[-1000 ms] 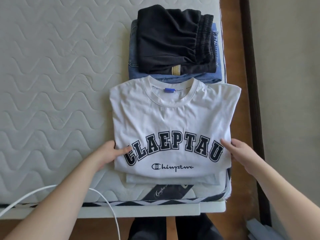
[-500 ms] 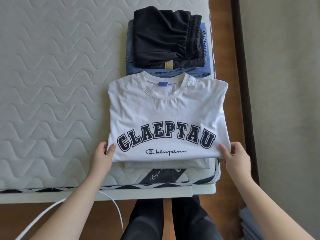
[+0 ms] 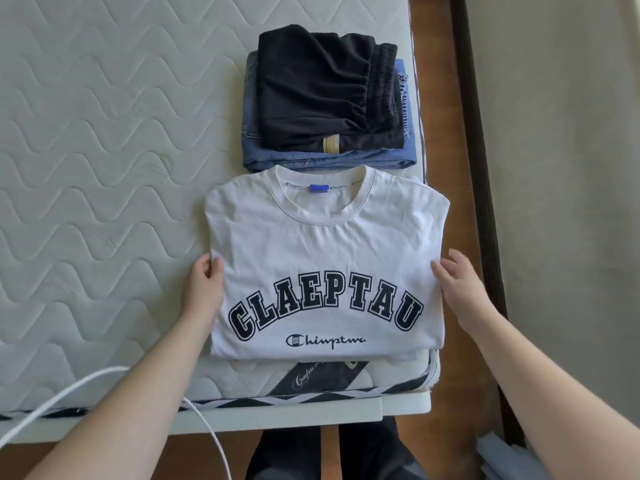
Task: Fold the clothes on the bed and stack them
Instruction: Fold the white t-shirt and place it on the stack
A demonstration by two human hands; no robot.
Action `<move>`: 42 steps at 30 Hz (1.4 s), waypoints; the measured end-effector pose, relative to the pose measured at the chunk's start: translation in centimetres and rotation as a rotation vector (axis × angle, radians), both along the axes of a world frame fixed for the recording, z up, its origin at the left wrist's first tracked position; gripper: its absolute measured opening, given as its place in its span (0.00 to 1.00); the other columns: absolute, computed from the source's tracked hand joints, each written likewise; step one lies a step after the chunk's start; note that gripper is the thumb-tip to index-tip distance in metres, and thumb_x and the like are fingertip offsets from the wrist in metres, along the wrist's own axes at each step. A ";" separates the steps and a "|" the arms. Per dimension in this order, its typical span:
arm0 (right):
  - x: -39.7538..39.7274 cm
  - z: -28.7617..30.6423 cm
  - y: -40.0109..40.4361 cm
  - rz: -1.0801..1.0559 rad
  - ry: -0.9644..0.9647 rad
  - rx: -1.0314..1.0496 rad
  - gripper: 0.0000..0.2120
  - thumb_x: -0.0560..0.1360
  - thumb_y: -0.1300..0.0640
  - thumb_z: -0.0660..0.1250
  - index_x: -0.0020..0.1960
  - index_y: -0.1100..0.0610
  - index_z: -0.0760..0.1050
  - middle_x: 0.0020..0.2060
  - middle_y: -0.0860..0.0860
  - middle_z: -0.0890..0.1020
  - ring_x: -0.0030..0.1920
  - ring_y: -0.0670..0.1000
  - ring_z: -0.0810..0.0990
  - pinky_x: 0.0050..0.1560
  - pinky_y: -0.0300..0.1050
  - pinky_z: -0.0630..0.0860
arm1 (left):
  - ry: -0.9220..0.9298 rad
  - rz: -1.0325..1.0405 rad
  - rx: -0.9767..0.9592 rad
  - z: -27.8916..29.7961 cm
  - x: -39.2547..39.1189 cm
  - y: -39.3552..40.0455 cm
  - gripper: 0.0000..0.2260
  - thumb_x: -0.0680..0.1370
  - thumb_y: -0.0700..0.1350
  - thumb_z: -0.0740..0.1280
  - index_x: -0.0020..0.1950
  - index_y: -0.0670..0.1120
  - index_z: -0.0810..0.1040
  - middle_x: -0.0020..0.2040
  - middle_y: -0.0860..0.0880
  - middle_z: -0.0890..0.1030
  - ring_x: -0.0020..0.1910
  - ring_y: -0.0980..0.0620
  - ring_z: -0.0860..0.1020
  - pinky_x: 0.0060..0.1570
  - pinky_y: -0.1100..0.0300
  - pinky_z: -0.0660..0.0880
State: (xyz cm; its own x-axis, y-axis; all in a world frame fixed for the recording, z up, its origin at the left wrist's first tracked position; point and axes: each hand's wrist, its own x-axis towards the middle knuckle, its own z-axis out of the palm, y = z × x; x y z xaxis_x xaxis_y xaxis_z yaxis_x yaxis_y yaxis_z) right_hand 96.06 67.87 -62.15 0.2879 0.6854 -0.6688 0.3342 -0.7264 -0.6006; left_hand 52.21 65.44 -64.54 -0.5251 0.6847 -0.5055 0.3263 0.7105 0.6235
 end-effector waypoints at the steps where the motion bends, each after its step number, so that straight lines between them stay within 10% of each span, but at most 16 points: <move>1: -0.2 -0.2 1.8 -0.035 0.016 0.027 0.33 0.79 0.46 0.66 0.78 0.53 0.56 0.72 0.52 0.70 0.67 0.52 0.72 0.58 0.46 0.69 | -0.021 0.040 0.013 -0.2 0.0 1.9 0.17 0.83 0.49 0.60 0.66 0.39 0.73 0.56 0.45 0.79 0.58 0.47 0.77 0.56 0.57 0.69; 7: -0.7 -1.1 10.4 -0.099 -0.040 0.109 0.14 0.79 0.49 0.64 0.62 0.52 0.76 0.52 0.49 0.82 0.50 0.52 0.81 0.53 0.52 0.79 | 0.041 0.064 0.081 -0.6 -0.9 10.9 0.14 0.81 0.52 0.62 0.48 0.41 0.75 0.41 0.45 0.75 0.41 0.50 0.71 0.42 0.56 0.68; 13: -1.1 -0.5 11.8 0.047 -0.287 0.160 0.13 0.76 0.52 0.60 0.48 0.58 0.79 0.33 0.52 0.75 0.34 0.51 0.69 0.36 0.45 0.65 | 0.017 0.017 0.093 0.8 -1.3 12.8 0.16 0.81 0.50 0.64 0.45 0.37 0.74 0.41 0.42 0.76 0.40 0.50 0.71 0.42 0.55 0.70; 22: -0.3 3.4 11.4 0.028 0.468 0.228 0.11 0.83 0.53 0.60 0.54 0.50 0.82 0.45 0.49 0.84 0.44 0.46 0.81 0.43 0.39 0.80 | -0.339 -0.078 0.361 3.1 -2.8 12.4 0.08 0.83 0.43 0.61 0.46 0.53 0.75 0.41 0.52 0.77 0.41 0.56 0.73 0.45 0.60 0.69; 31: -1.7 0.2 13.8 -0.079 0.087 0.024 0.16 0.75 0.47 0.71 0.59 0.54 0.77 0.49 0.51 0.83 0.47 0.51 0.82 0.48 0.49 0.80 | 0.020 -0.220 0.001 1.2 -1.8 15.3 0.13 0.79 0.55 0.67 0.57 0.48 0.77 0.52 0.49 0.80 0.52 0.47 0.77 0.48 0.58 0.70; 37: -1.6 2.2 13.0 0.182 -0.152 0.160 0.09 0.79 0.52 0.63 0.47 0.55 0.79 0.39 0.54 0.81 0.38 0.52 0.75 0.40 0.47 0.70 | -0.086 -0.469 0.009 3.6 -0.4 15.1 0.04 0.78 0.47 0.69 0.51 0.50 0.78 0.45 0.50 0.79 0.45 0.51 0.75 0.40 0.67 0.69; 42: -1.1 5.4 11.6 0.207 0.301 0.179 0.13 0.82 0.49 0.60 0.56 0.54 0.79 0.46 0.50 0.83 0.46 0.48 0.80 0.48 0.46 0.77 | -0.658 -0.236 0.168 5.5 -0.3 14.9 0.02 0.80 0.44 0.64 0.49 0.50 0.76 0.44 0.50 0.79 0.44 0.55 0.76 0.44 0.61 0.73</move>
